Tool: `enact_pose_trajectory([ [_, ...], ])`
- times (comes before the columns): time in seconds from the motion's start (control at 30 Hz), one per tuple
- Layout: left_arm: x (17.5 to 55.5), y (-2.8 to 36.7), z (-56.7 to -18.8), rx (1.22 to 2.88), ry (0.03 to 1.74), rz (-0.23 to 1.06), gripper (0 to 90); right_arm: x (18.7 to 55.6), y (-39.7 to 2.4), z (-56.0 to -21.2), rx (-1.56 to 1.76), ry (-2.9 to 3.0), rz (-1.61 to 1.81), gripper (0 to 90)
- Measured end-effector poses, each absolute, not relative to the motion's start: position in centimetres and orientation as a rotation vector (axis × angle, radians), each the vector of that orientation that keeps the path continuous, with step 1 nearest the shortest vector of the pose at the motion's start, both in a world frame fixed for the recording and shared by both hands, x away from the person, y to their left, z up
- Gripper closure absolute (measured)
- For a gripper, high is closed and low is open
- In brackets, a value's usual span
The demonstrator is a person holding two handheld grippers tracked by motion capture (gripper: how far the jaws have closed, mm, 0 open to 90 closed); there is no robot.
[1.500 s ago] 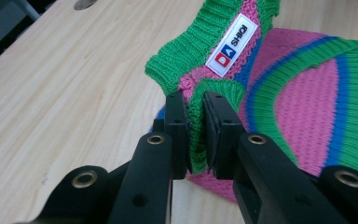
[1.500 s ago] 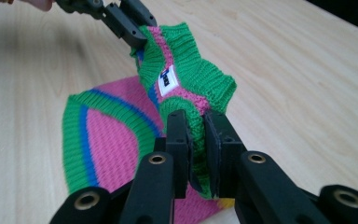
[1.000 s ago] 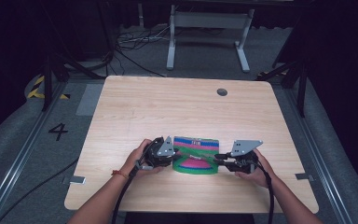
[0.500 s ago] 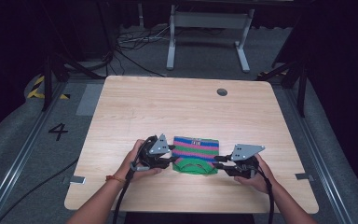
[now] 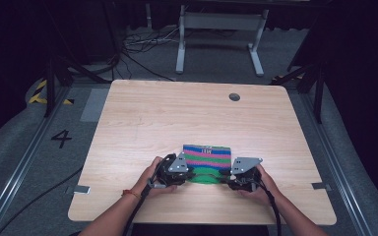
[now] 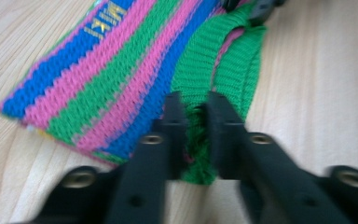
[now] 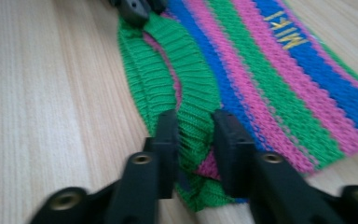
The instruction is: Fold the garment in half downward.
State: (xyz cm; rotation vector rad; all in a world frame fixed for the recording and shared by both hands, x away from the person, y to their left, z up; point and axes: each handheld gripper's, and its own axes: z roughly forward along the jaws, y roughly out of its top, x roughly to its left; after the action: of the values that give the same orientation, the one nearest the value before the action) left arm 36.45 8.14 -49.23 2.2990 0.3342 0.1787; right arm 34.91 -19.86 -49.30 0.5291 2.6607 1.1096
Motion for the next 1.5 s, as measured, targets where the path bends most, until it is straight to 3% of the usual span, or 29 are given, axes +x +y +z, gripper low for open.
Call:
enact_pose_trajectory([
  [0.03,36.4,8.2,-49.0,2.302,0.331,0.192,85.3,34.9,-20.0,-49.1,0.526,2.663,1.111,82.6],
  [0.1,36.4,8.2,-48.7,2.288,0.327,0.202,86.6,34.7,-20.1,-48.8,0.500,2.650,1.088,86.2],
  [0.23,36.1,7.8,-48.3,2.307,0.291,0.238,86.0,34.7,-20.7,-47.9,0.528,2.615,1.124,86.1],
  [0.33,35.9,7.5,-49.3,2.356,0.272,0.224,84.2,34.8,-21.1,-48.0,0.548,2.621,1.123,84.9],
  [0.7,36.5,7.9,-49.7,2.300,0.314,0.137,81.2,35.2,-21.7,-49.4,0.614,2.668,1.155,82.8],
  [1.03,36.3,8.4,-47.8,2.248,0.349,0.185,65.0,34.5,-22.8,-47.6,0.580,2.605,1.154,80.1],
  [1.07,36.2,8.7,-47.4,2.244,0.355,0.204,60.1,34.5,-23.3,-47.2,0.598,2.593,1.172,79.9],
  [1.33,36.2,9.8,-46.6,2.308,0.362,0.320,45.8,34.0,-24.3,-46.2,0.605,2.552,1.131,75.4],
  [1.5,36.6,10.9,-46.6,2.338,0.406,0.322,37.2,34.0,-24.9,-45.7,0.588,2.538,1.087,70.8],
])
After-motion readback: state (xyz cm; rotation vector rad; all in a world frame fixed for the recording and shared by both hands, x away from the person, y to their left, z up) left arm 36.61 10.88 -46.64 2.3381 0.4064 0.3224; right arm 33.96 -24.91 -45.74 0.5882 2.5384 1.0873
